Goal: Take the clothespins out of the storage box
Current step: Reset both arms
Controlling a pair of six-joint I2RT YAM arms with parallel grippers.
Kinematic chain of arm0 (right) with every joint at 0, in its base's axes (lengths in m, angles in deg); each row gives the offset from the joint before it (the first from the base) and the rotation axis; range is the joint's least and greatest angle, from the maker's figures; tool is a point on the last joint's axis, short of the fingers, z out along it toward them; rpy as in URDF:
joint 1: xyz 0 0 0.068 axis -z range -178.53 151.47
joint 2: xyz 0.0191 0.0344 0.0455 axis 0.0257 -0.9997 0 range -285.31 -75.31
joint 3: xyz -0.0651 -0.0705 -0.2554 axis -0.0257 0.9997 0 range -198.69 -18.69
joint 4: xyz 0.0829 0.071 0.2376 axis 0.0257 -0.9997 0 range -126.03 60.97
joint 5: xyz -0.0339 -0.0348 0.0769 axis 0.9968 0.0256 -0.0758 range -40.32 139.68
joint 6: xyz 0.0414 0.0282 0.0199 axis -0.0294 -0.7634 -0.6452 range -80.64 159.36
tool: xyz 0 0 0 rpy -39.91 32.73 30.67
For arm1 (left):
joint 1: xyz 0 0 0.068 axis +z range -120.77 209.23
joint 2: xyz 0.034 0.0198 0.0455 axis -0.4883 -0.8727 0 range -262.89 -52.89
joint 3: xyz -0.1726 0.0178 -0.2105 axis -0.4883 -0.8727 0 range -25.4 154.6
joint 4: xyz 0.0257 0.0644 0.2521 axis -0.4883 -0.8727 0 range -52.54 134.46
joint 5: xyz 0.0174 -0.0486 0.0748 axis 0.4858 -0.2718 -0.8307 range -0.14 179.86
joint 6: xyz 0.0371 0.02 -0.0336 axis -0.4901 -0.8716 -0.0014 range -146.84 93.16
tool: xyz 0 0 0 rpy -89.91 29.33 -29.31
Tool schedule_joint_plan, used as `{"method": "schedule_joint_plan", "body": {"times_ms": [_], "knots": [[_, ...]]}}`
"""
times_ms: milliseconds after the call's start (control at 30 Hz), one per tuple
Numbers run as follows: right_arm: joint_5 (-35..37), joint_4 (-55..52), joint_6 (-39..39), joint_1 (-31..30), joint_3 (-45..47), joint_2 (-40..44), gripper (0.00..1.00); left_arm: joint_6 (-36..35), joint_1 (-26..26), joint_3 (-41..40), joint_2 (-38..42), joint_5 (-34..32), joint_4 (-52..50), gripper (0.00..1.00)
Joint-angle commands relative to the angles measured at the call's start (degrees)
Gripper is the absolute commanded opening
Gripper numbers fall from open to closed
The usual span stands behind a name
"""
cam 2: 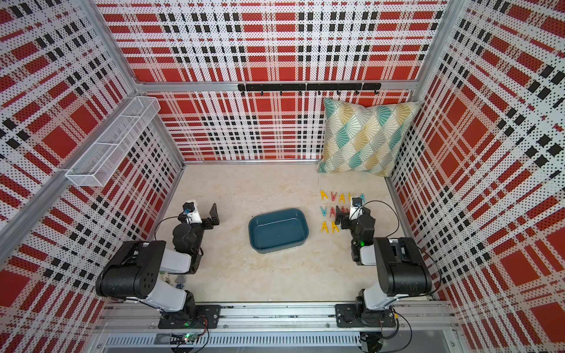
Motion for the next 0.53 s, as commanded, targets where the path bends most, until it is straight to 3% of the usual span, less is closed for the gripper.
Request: {"method": "schedule_joint_plan", "body": {"times_ms": [0,500], "knots": [[0.0,1.2,0.3,0.0,-0.5,0.4,1.00,0.0,-0.4,0.6,0.1,-0.8,1.6,0.99],[0.0,1.4,0.3,0.0,-0.5,0.4,1.00,-0.2,-1.1,0.6,0.1,-2.6,1.6,0.99]]}}
